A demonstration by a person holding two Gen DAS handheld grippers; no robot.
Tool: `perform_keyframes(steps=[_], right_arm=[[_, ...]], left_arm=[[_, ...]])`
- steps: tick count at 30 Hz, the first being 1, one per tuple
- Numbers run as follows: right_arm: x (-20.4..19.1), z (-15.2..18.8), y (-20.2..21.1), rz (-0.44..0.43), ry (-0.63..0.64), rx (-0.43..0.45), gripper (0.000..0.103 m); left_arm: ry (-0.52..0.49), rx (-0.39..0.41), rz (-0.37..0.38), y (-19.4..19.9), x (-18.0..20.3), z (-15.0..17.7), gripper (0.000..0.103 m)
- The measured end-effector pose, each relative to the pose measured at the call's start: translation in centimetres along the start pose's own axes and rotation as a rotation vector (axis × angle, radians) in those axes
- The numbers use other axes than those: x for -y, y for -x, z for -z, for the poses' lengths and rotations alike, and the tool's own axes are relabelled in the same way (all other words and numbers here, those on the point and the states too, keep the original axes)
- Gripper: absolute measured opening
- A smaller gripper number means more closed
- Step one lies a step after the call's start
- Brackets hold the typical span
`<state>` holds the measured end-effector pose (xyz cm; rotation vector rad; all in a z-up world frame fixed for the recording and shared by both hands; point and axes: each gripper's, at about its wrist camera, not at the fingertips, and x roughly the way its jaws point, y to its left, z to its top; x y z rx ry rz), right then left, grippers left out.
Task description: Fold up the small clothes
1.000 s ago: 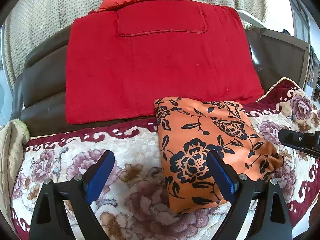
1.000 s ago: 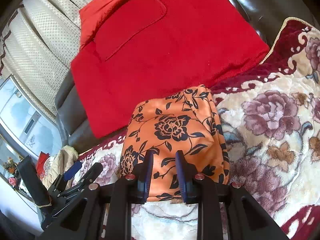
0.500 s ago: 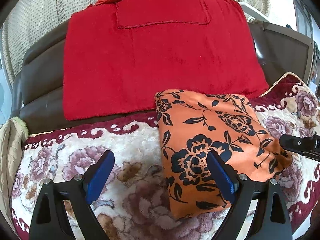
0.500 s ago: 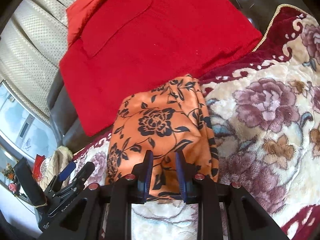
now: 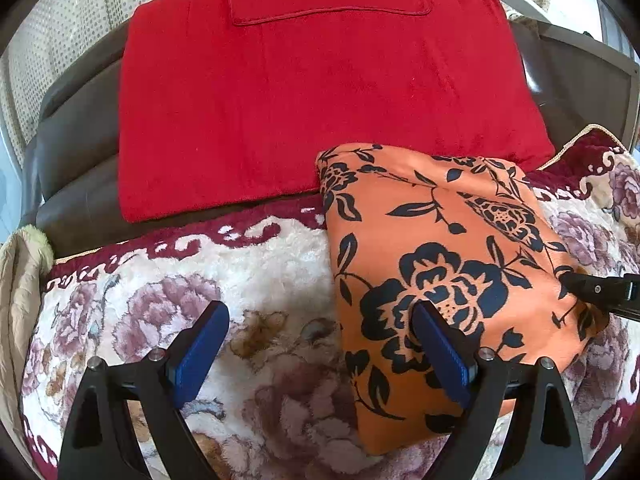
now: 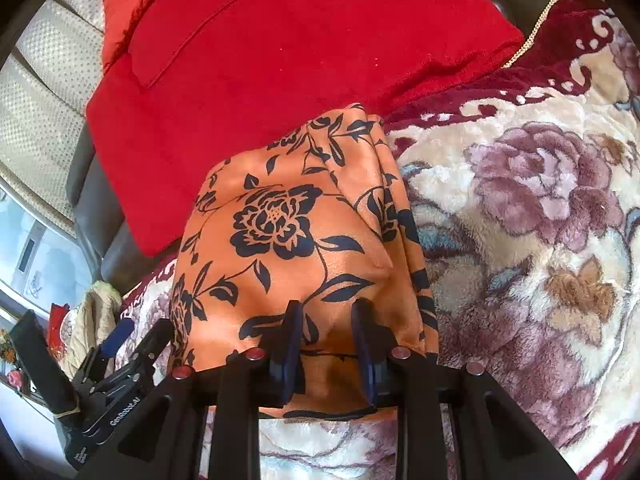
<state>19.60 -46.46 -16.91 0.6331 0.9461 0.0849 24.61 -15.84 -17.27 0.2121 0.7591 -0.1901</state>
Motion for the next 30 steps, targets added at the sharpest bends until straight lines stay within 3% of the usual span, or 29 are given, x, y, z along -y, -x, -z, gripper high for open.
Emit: perform_keyframes(steps=[30], right_arm=[[0.8,0.2,-0.2,-0.037,-0.032,-0.002,0.030]], left_arm=[[0.000,-0.036,0.027,-1.1,-0.3,0.1,0.093]])
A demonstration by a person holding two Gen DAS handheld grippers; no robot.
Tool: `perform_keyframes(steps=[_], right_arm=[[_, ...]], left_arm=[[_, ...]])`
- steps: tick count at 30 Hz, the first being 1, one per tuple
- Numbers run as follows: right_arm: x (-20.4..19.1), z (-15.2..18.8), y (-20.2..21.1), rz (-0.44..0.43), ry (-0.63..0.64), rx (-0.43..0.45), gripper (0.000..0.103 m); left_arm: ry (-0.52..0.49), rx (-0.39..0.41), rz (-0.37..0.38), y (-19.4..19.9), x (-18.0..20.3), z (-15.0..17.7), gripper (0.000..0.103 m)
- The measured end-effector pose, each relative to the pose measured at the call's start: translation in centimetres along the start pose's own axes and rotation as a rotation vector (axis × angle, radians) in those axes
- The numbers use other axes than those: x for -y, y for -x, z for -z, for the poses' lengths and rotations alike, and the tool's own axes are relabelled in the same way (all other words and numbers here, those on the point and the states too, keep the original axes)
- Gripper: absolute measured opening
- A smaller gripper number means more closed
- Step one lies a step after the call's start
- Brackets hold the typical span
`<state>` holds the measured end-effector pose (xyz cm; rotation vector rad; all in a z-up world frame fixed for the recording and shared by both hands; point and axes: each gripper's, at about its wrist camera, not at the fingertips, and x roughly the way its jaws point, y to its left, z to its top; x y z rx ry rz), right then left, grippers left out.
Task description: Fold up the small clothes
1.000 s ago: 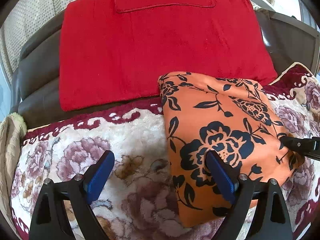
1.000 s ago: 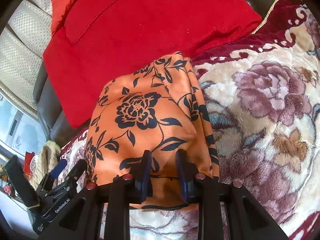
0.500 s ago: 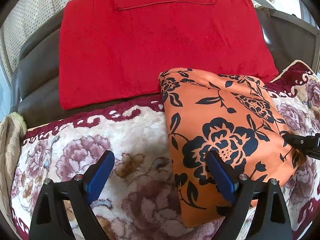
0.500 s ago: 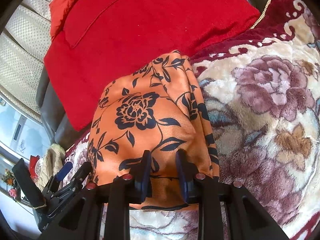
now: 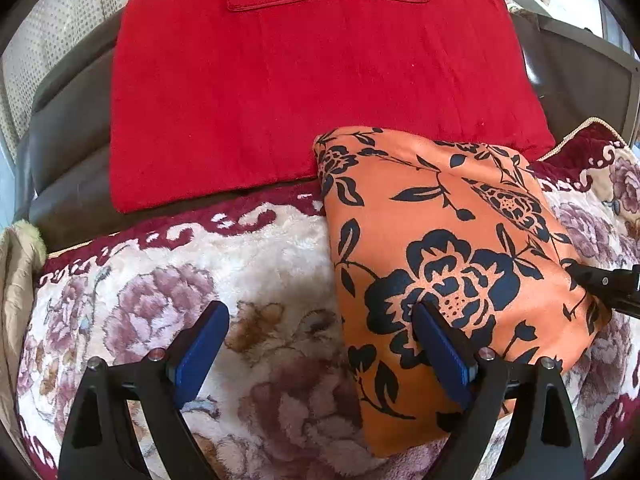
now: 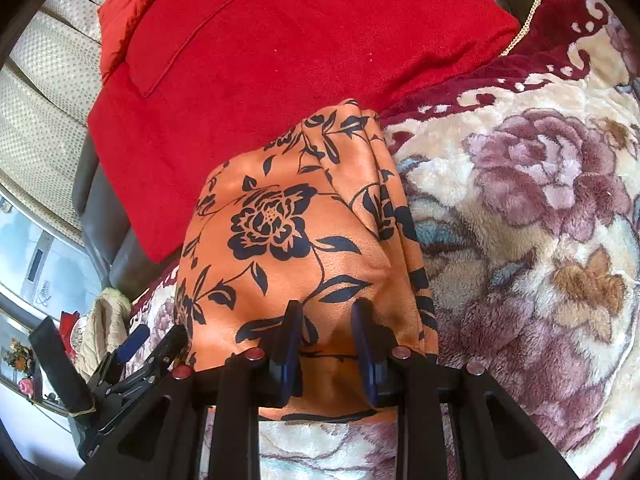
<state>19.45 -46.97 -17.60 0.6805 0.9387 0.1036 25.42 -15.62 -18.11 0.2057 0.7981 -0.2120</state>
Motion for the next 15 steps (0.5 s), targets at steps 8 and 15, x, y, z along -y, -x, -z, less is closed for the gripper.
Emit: perform_keyframes(steps=[8,15], right_arm=[[-0.4,-0.4,1.3,-0.035,-0.006,0.023,0.031],[-0.3,-2.1,-0.1,-0.020,-0.028,0.044,0.032]], left_arm=[[0.075,0.046,-0.002,1.0,-2.3,-1.5,0.093],[0.035,-0.014,-0.033,-1.7,-1.7,-1.2,0.093]])
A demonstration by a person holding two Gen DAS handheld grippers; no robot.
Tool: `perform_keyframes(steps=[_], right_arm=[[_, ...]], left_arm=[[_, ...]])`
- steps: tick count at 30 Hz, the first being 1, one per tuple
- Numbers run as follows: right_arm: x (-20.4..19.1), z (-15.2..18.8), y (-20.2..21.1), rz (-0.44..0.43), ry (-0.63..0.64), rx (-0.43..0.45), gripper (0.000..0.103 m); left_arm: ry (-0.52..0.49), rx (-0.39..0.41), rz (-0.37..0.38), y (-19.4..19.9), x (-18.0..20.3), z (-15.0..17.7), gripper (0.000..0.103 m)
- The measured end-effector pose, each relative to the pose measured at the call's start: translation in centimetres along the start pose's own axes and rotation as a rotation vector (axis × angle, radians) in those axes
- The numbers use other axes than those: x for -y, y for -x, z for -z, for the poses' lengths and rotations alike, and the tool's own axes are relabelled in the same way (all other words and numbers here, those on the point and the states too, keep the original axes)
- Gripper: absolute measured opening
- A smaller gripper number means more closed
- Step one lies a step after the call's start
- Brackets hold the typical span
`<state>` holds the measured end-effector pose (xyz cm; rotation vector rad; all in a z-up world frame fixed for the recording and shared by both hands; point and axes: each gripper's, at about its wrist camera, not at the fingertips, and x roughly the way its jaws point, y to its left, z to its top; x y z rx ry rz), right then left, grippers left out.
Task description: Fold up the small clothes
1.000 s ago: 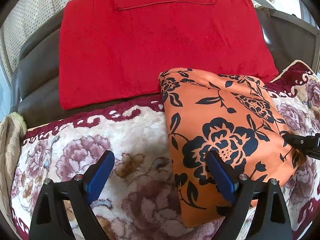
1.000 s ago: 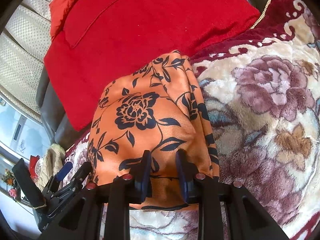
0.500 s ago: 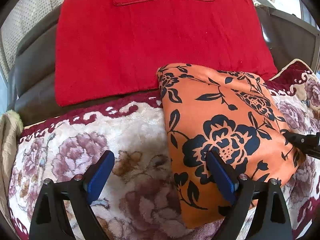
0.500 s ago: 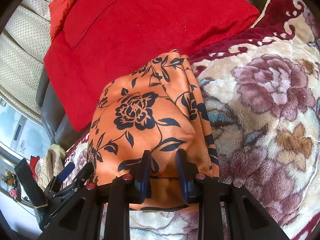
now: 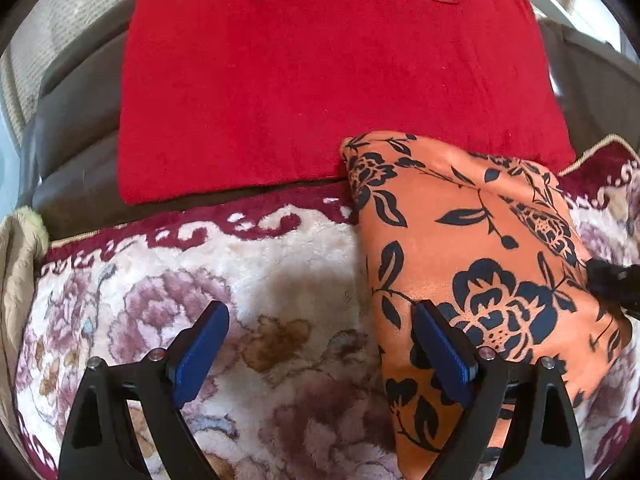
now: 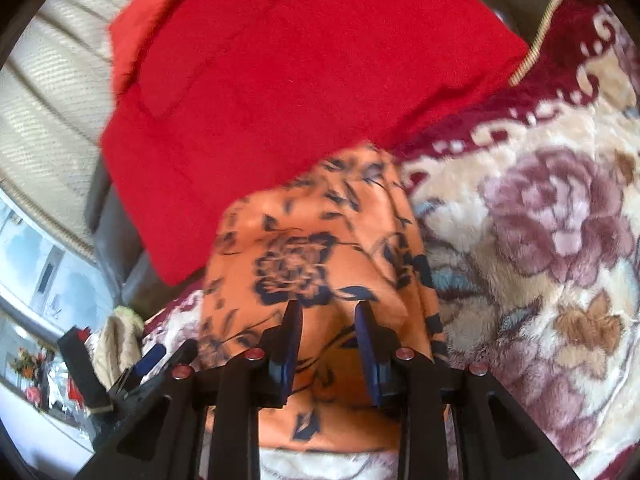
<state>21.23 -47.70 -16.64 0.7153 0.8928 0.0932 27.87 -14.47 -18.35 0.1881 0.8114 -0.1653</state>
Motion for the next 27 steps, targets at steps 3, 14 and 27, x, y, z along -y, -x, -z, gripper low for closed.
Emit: perform_keyframes(steps=[3,14,27], right_arm=[[0.5,0.0,-1.6,0.027,-0.003,-0.028,0.032],[-1.7,1.0,0.8,-0.054,0.056,0.003,0.034],[-4.5,2.1,-0.1,0.045,0.191,0.014,0.070]], left_arm=[[-0.026,0.016,-0.027,0.5,0.3,-0.1,0.093],[-0.011,0.083,-0.013,2.9,-0.3,-0.1,0.093],[0.005,0.074,-0.026,2.2,-1.5,0.0,0.093]])
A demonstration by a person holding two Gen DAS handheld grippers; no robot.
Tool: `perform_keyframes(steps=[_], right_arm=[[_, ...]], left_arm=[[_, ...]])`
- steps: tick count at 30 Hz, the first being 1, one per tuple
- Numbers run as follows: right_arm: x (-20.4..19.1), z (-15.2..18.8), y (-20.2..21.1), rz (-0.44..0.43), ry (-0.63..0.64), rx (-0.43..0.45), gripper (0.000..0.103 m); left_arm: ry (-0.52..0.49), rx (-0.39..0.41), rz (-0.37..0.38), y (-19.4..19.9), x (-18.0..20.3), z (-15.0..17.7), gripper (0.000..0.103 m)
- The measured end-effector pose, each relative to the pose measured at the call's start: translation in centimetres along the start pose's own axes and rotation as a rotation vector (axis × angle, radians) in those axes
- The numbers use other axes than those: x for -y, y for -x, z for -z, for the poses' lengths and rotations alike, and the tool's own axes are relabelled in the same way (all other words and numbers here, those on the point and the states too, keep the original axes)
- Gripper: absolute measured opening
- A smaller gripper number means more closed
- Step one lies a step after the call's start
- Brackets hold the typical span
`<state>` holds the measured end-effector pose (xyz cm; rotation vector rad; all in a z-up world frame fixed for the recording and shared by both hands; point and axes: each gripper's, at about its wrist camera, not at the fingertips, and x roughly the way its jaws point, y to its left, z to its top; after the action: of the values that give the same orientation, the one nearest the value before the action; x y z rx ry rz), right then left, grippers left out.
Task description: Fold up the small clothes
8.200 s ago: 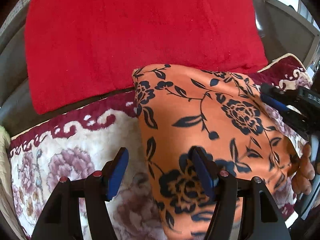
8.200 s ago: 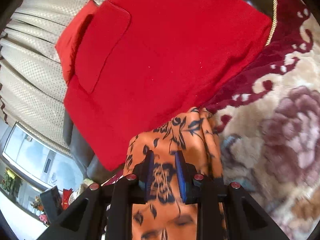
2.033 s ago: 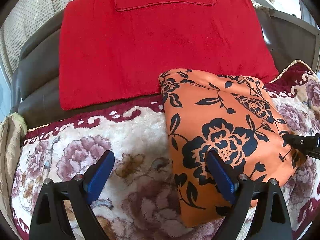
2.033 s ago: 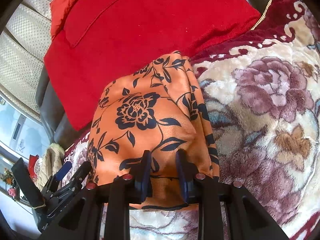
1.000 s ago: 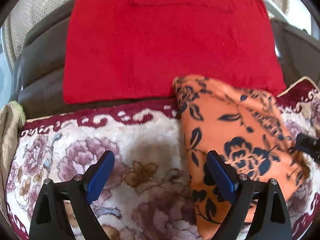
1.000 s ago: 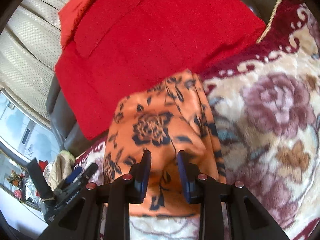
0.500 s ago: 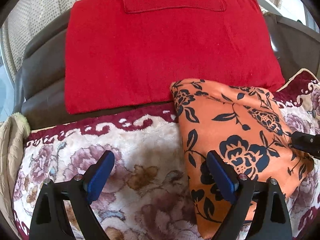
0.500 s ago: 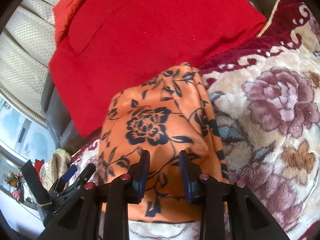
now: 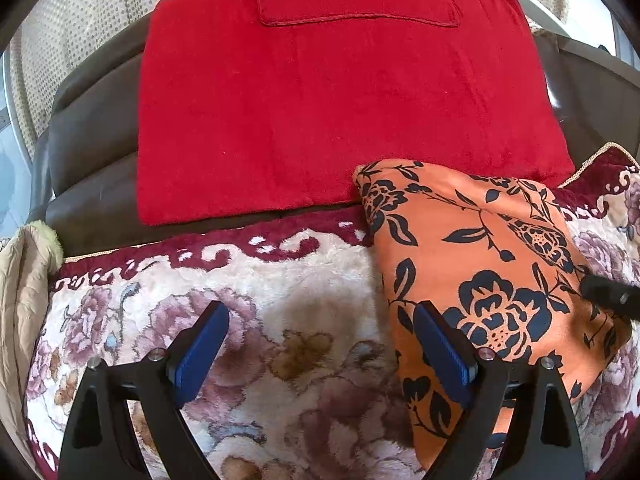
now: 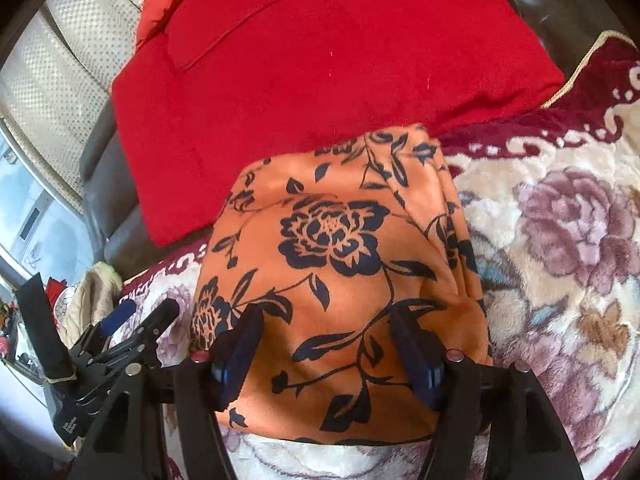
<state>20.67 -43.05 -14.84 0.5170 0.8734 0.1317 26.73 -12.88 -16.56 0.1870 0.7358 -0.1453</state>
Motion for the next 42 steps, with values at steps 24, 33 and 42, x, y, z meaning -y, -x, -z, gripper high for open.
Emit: perform_keyframes(steps=[24,33,42], right_arm=[[1.7,-0.4,1.8,-0.011,-0.031,0.089,0.070],[3.0,-0.8,2.5,-0.036,-0.065,0.116,0.070],[2.5,-0.2,-0.6,-0.009,-0.039,0.000,0.067]], left_arm=[[0.003,-0.012,0.009,-0.4,0.2,0.0,0.093],[0.006,-0.010,0.014,-0.4,0.4,-0.1,0.093],[0.007,-0.022,0.018,-0.9,0.4,-0.1,0.093]])
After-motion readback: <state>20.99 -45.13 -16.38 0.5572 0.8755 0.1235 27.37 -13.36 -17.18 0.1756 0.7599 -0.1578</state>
